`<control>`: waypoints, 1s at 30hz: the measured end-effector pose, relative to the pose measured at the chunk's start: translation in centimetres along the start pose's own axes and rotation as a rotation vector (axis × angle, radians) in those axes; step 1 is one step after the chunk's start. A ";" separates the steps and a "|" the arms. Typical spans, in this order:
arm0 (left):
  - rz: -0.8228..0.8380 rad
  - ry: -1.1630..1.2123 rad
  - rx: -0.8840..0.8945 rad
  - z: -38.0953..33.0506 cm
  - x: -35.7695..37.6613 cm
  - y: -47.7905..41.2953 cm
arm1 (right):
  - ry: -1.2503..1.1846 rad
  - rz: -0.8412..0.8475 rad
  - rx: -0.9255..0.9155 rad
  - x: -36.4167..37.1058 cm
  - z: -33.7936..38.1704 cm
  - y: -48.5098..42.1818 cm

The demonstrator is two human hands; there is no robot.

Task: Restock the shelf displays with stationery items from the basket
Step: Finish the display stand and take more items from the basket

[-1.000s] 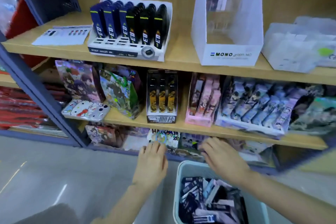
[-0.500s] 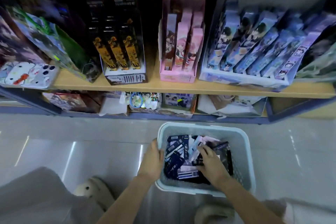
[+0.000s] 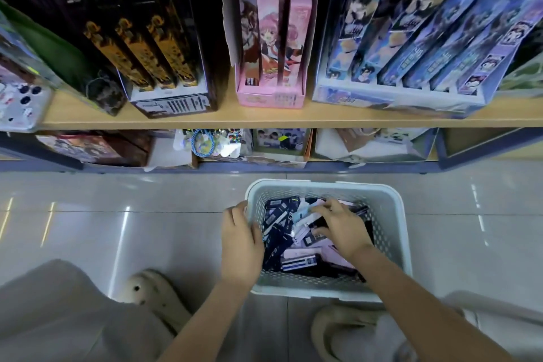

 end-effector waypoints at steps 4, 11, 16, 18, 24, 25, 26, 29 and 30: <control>0.060 0.117 0.092 -2.8 1.5 0.9 | -0.037 -0.080 0.017 -1.8 -0.1 0.1; 0.541 0.510 -0.331 -2.3 10.4 0.6 | -0.525 -0.108 0.176 -2.3 -0.9 0.8; 0.644 0.417 -0.289 -1.1 13.1 1.0 | -0.795 0.048 0.261 0.7 -1.0 0.9; 0.602 0.435 -0.344 -0.4 13.2 1.1 | -0.910 0.035 0.305 1.2 -1.1 1.2; 0.590 0.559 -0.370 -0.8 12.6 1.9 | -1.194 -0.020 0.358 0.8 -0.7 1.8; 0.614 0.601 -0.356 -1.0 12.4 2.0 | -1.202 -0.003 0.329 0.6 -0.4 1.8; 0.635 0.647 -0.338 -1.3 12.1 2.2 | -1.178 0.023 0.284 0.2 0.1 1.9; 0.666 0.648 -0.230 -2.0 10.1 2.2 | -0.972 0.109 0.094 -1.1 1.9 1.9; 0.656 0.651 -0.199 -2.2 9.2 2.3 | -0.923 0.124 0.034 -1.6 2.7 1.9</control>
Point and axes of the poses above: each hand's wrist, its own y-axis away from the middle knuckle, its own x-axis out of the palm, z = x × y, the point moved 9 cm from there along -y, towards the middle knuckle, and after that the axes turned 2 degrees about y, right-handed, at the moved point
